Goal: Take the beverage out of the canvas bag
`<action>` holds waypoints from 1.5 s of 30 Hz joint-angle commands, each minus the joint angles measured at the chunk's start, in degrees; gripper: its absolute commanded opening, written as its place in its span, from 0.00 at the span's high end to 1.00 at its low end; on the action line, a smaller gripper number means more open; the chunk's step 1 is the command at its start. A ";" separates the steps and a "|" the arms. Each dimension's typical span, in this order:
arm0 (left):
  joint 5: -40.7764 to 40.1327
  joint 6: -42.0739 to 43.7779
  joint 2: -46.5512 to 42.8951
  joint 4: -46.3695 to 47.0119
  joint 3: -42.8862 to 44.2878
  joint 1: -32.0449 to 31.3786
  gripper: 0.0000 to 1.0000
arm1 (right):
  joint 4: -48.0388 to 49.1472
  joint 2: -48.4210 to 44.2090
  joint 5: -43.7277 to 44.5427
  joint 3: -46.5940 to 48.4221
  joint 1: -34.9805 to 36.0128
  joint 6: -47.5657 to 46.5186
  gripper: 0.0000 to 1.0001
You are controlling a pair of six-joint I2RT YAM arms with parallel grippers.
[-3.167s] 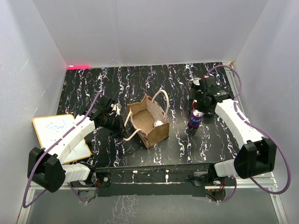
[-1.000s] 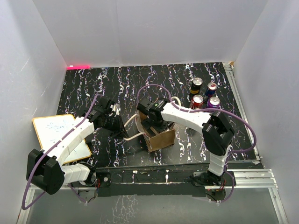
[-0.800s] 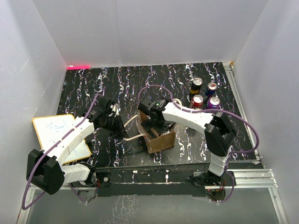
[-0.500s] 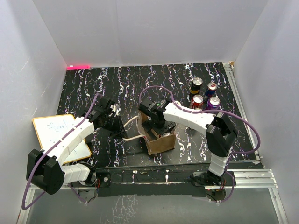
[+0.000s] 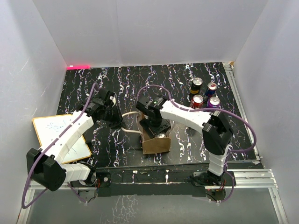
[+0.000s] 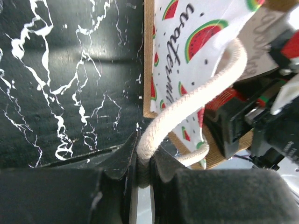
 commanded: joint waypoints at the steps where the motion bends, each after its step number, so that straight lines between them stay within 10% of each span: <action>1: -4.70 0.88 0.43 -0.96 4.10 0.16 1.00 | 0.20 1.81 -3.48 7.62 0.33 0.42 0.40; 10: -3.13 0.18 0.67 0.53 1.83 0.16 1.00 | -0.35 -3.40 -3.47 2.24 0.35 0.58 0.05; 19: 0.34 -0.70 -0.07 2.12 -1.61 0.16 1.00 | 4.52 -0.71 -2.45 -1.02 0.51 0.56 0.01; 27: 1.02 -0.97 -1.12 1.97 -2.69 0.16 1.00 | 6.21 -0.70 -4.49 -0.74 0.98 1.07 0.28; 35: 2.45 -0.83 -1.15 2.58 -2.91 0.16 1.00 | 4.28 -3.75 -1.25 10.03 0.96 3.68 0.76; 45: 2.58 -0.84 -2.53 1.60 -2.67 0.16 1.00 | 3.84 -12.01 5.04 23.68 0.99 7.55 0.92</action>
